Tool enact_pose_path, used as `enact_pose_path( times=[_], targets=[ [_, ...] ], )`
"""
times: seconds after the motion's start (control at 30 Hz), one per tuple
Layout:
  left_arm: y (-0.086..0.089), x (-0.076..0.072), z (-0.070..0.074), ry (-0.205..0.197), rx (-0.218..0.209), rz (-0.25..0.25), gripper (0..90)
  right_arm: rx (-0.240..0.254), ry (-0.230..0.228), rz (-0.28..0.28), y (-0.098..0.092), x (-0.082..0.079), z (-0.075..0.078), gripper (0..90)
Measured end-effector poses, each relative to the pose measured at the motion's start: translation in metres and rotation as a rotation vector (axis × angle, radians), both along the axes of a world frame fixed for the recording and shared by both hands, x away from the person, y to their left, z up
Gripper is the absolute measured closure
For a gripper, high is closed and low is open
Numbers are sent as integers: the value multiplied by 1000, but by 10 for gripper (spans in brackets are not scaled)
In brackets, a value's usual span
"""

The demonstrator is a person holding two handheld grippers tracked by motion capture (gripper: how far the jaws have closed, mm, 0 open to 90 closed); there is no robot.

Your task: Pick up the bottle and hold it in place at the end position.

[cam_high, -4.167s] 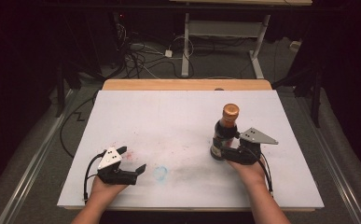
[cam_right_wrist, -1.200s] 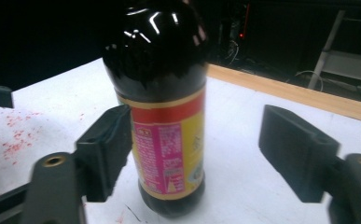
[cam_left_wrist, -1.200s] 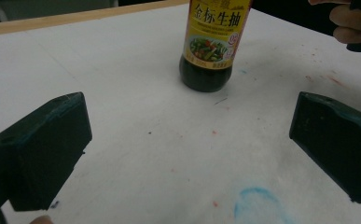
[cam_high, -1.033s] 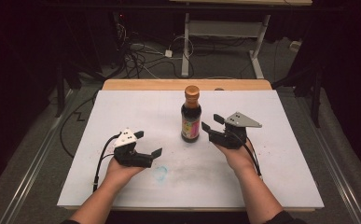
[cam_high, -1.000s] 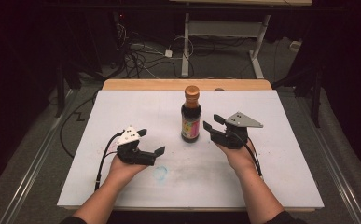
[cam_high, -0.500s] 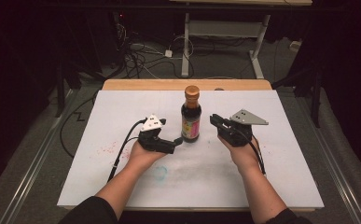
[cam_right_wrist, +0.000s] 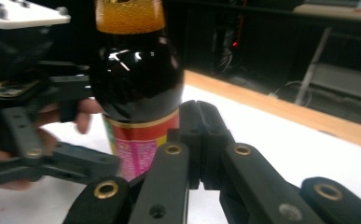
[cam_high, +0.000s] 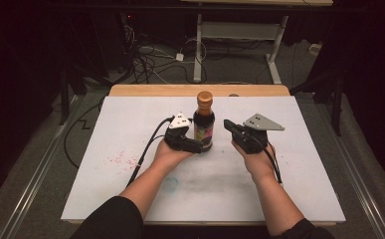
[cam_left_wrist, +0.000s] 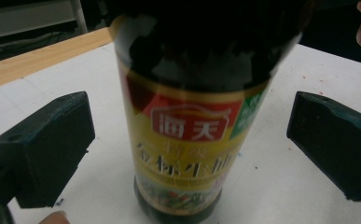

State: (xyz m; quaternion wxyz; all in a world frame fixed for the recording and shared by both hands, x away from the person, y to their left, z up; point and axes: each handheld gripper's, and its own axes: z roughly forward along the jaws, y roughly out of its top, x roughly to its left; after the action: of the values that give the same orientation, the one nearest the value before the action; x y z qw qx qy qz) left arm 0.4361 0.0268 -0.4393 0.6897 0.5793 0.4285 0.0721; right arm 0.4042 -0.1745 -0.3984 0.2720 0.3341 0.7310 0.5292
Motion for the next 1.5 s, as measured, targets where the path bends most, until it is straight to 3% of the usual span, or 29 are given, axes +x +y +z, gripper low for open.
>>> enact_pose_path(
  times=[0.23,0.27,0.43,0.7,1.5],
  targets=[
    [-6,6,4,4,-8,-16,89,4,-2,3,4,2,5,900],
    [-6,5,4,-1,-9,-17,136,6,-1,2,4,3,6,900],
    [-9,6,4,-2,-8,-24,163,5,-3,4,5,4,10,900],
    [-7,7,4,-18,6,-3,260,12,1,12,8,7,17,900],
    [-9,6,3,-37,25,5,283,15,-14,40,22,9,42,900]
  ],
)
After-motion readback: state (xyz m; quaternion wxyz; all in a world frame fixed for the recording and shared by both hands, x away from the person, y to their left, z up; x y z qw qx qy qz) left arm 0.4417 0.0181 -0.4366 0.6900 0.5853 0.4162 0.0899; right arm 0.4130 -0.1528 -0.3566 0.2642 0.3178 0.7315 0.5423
